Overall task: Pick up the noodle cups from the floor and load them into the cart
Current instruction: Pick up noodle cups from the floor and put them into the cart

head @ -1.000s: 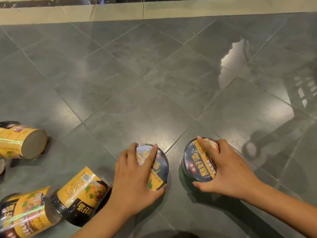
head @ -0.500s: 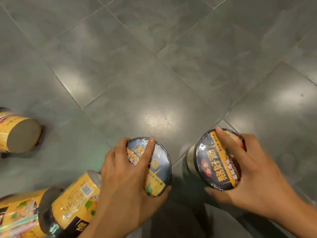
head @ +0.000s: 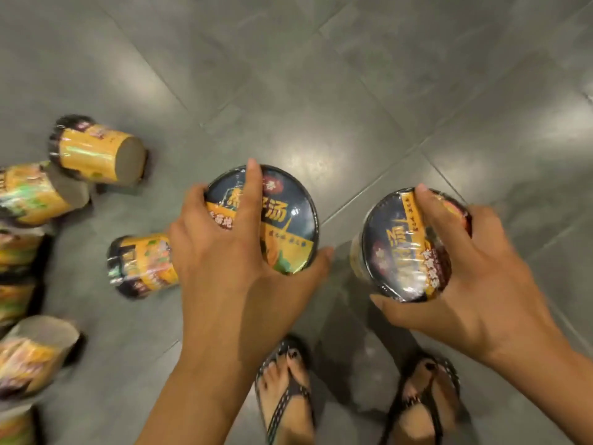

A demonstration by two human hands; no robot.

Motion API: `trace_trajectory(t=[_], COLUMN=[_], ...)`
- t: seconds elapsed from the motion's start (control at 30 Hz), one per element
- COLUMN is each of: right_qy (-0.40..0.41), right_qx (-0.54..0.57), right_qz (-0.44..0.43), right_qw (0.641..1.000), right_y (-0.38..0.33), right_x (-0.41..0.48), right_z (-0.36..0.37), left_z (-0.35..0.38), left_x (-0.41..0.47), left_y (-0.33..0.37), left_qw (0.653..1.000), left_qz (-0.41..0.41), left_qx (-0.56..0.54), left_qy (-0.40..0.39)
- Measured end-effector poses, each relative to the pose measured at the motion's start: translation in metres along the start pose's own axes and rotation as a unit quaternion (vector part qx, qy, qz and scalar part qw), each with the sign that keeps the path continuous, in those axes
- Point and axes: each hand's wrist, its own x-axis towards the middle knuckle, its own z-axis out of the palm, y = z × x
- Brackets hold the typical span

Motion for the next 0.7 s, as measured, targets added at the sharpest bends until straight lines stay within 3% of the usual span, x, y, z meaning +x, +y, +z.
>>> trace_trajectory(t=[0.17, 0.43, 0.7], right_qy=[-0.001, -0.012, -0.077], right_qx=[-0.012, 0.012, -0.020], right_qz=[-0.019, -0.052, -0.140], right_qw=[1.000, 0.999, 0.987], right_y=[-0.077, -0.255, -0.356], right_x=[-0.049, -0.131, -0.237], right_z=[-0.101, -0.278, -0.390], left_z=[-0.125, -0.377, -0.538], left_x=[-0.033, -0.070, -0.158], left_y=[0.018, 0.064, 0.076], left_qw=[0.999, 0.999, 0.997], left_qz=[0.021, 0.016, -0.079], left_qx=[0.016, 0.035, 0.022], left_qy=[-0.035, 0.015, 0.009])
